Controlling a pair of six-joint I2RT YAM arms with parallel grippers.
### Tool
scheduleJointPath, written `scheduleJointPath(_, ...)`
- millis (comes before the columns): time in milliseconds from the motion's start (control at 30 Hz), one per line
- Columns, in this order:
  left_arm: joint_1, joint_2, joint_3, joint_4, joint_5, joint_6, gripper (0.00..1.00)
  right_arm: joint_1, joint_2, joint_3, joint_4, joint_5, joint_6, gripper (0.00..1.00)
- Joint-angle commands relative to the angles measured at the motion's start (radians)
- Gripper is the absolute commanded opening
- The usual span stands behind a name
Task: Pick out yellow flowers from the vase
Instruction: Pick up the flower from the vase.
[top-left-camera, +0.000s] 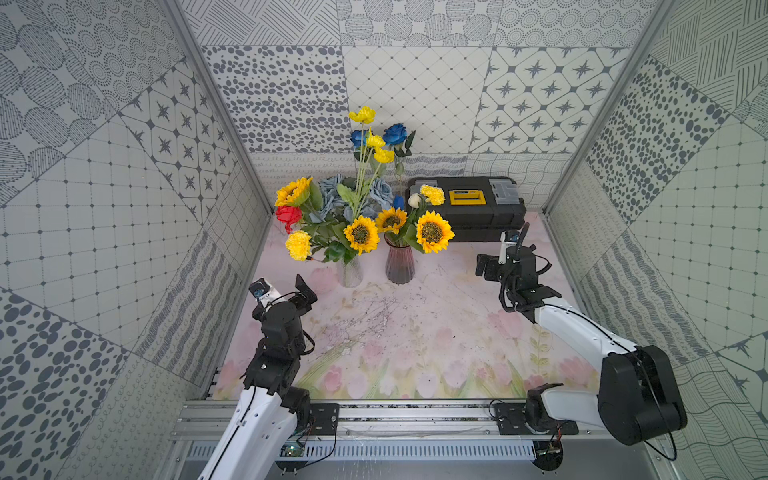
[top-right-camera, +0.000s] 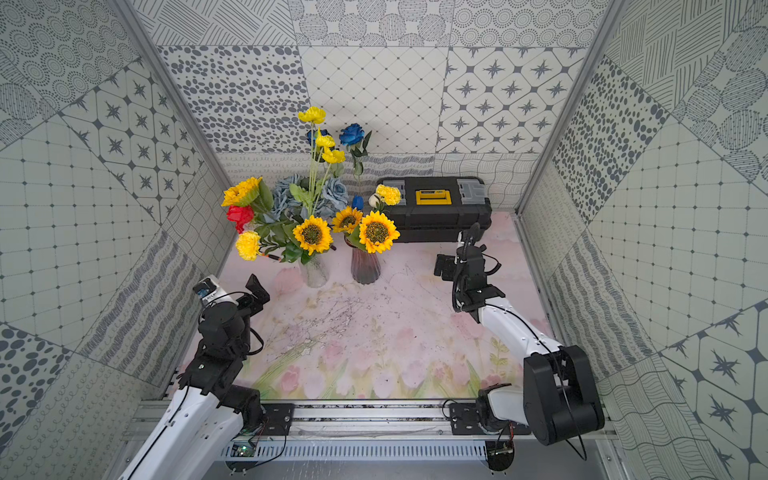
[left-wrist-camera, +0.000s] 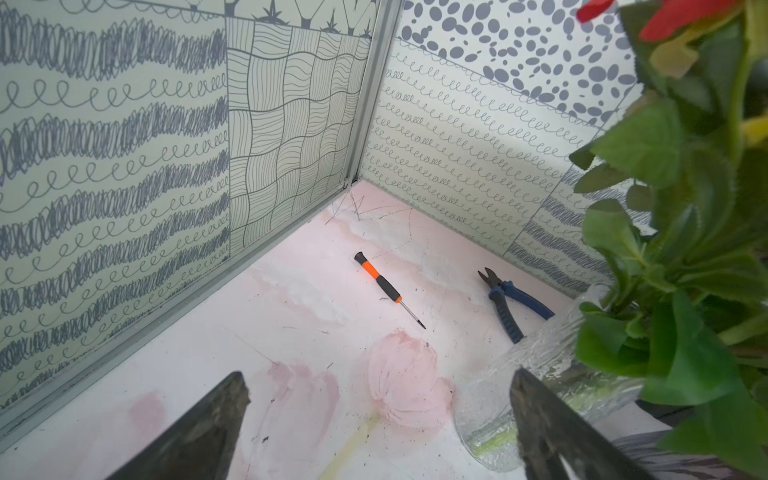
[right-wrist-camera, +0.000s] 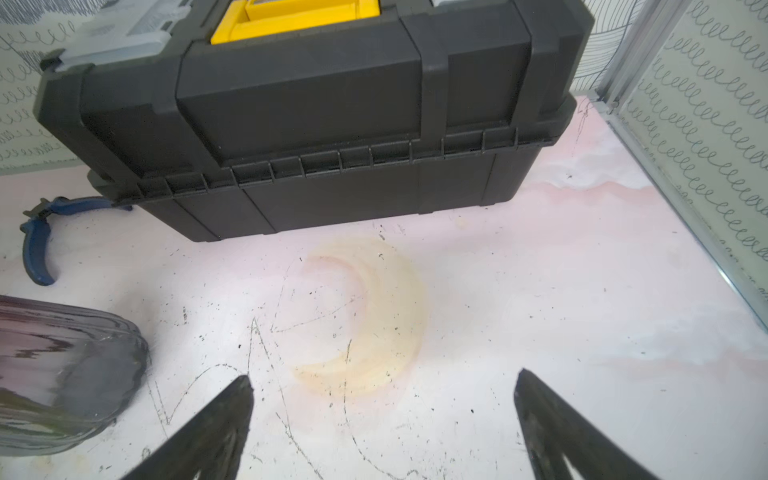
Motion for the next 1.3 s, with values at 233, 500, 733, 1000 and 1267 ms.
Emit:
scheduleJointPath(233, 0.081, 0.134, -0.077, 0.366, 0.367, -0.109, 0.98, 0.006, 0.028, 0.035, -0.013, -0.052, 0.007, 0.98)
scheduleJointPath(500, 0.134, 0.356, -0.085, 0.745, 0.638, -0.065, 0.88, 0.006, 0.078, 0.049, -0.010, -0.078, 0.010, 0.98)
scheduleJointPath(733, 0.133, 0.497, 0.011, 0.856, 0.785, -0.050, 0.82, 0.006, 0.124, 0.076, -0.041, -0.091, 0.012, 0.98)
scheduleJointPath(1000, 0.134, 0.599, 0.067, 0.939, 0.866, -0.064, 0.64, 0.006, 0.137, 0.078, -0.047, -0.093, 0.010, 0.98)
scheduleJointPath(1267, 0.134, 0.609, 0.081, 0.962, 0.807, -0.049, 0.56, 0.005, 0.159, 0.090, -0.059, -0.114, 0.018, 0.98)
